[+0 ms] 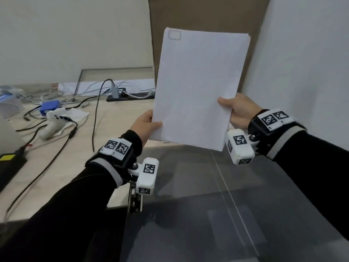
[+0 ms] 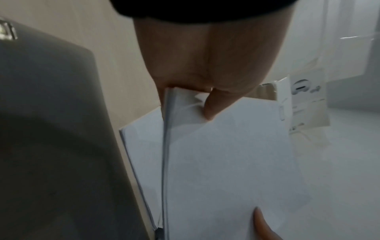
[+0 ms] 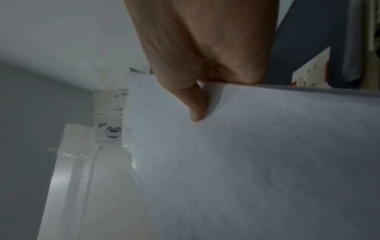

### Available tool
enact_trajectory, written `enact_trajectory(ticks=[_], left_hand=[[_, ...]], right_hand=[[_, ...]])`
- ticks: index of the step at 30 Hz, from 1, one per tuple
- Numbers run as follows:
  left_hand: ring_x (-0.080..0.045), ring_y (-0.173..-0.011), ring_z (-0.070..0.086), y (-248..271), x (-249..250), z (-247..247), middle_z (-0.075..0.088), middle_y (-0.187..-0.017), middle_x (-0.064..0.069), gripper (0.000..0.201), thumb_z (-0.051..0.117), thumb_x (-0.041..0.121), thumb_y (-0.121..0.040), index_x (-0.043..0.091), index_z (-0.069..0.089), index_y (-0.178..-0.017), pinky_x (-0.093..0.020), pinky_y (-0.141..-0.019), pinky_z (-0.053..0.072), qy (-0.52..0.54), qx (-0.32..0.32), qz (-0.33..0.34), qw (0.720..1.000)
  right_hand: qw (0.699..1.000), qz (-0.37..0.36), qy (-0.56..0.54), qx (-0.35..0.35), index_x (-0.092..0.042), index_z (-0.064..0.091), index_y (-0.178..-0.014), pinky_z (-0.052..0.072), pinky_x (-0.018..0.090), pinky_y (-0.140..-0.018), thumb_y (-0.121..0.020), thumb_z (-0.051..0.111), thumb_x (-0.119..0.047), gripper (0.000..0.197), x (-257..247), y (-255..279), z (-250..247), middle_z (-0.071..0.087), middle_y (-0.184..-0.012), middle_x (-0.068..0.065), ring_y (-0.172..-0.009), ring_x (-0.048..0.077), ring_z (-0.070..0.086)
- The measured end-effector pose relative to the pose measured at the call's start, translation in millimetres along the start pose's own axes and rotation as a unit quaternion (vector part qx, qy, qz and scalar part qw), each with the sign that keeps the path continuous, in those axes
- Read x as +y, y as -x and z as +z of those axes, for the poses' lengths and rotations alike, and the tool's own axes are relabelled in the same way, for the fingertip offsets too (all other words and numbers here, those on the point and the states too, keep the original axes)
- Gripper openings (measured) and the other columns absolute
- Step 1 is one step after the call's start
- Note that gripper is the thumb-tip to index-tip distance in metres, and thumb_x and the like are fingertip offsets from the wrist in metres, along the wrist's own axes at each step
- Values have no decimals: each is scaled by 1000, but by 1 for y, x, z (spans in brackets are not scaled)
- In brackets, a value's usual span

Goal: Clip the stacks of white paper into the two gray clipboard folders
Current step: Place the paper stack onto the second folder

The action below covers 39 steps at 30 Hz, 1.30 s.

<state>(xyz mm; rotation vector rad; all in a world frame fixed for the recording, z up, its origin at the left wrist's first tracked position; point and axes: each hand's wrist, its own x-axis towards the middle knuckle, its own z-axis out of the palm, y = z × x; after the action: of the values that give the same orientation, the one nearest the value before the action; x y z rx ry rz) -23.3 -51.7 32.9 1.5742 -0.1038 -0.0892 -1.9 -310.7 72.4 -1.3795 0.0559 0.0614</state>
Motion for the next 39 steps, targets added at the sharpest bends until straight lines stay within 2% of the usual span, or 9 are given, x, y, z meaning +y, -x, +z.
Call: enact_trajectory(ticks=[4,11,16,20,23,26,30,37,39], left_hand=[[-29,-104,56,0,16,2,60,-107,-15,49,54,-11,-78,6,45,-124,-45,-94,45,27,67,44,996],[-31,-118,57,8,-12,15,58,-128,-16,53,62,2,-83,4,41,-132,-47,-104,44,-10,83,-18,996],[-31,-116,58,11,-8,17,58,-130,-17,45,56,1,-87,0,47,-131,-45,-106,43,-37,55,-34,997],[-19,-106,52,18,-4,9,57,-121,-9,44,52,4,-91,5,43,-134,-31,-91,40,-86,40,-58,994],[-16,-104,47,20,-7,-16,56,-119,-8,44,52,8,-92,9,44,-135,-26,-77,39,-143,47,-80,985],[-17,-109,46,31,-13,-38,55,-129,-10,44,48,6,-93,8,46,-137,-28,-85,36,-218,40,-119,968],[-23,-136,37,52,-31,-52,40,-149,-4,46,43,7,-96,12,40,-142,-36,-106,34,-302,-32,-177,936],[-28,-138,37,66,-57,-57,38,-150,-15,52,40,-7,-93,2,35,-144,-38,-116,31,-291,-7,-195,937],[-26,-134,40,69,-60,-56,38,-149,-14,52,38,-10,-92,0,35,-143,-34,-115,31,-279,-6,-196,940]], right_hand=[[998,-58,6,18,-3,52,-127,51,42,-93,-91,49,4,37,3,20,11,61,-123,15,-104,28,63],[999,20,48,-12,-1,55,-125,51,33,-88,-88,56,3,38,59,50,20,62,-118,16,-96,25,63],[987,-13,115,112,3,57,-121,51,35,-87,-88,61,-9,35,61,49,32,62,-120,17,-103,30,61],[953,-65,238,175,-3,62,-118,46,28,-83,-91,56,-18,32,49,53,33,64,-107,7,-101,24,61],[938,-54,292,179,0,62,-117,48,33,-90,-90,54,-15,31,38,55,26,65,-116,13,-108,30,62],[911,32,383,151,5,56,-121,46,38,-94,-91,54,-14,36,37,63,19,58,-127,22,-118,37,55],[877,132,458,55,7,42,-135,37,39,-105,-94,51,-15,47,52,84,23,43,-142,24,-132,37,41],[862,183,473,6,4,46,-134,40,29,-95,-95,50,-16,45,88,110,43,46,-141,20,-132,32,43],[861,191,471,4,4,46,-134,40,32,-99,-94,51,-16,45,95,114,45,46,-141,21,-131,32,44]])
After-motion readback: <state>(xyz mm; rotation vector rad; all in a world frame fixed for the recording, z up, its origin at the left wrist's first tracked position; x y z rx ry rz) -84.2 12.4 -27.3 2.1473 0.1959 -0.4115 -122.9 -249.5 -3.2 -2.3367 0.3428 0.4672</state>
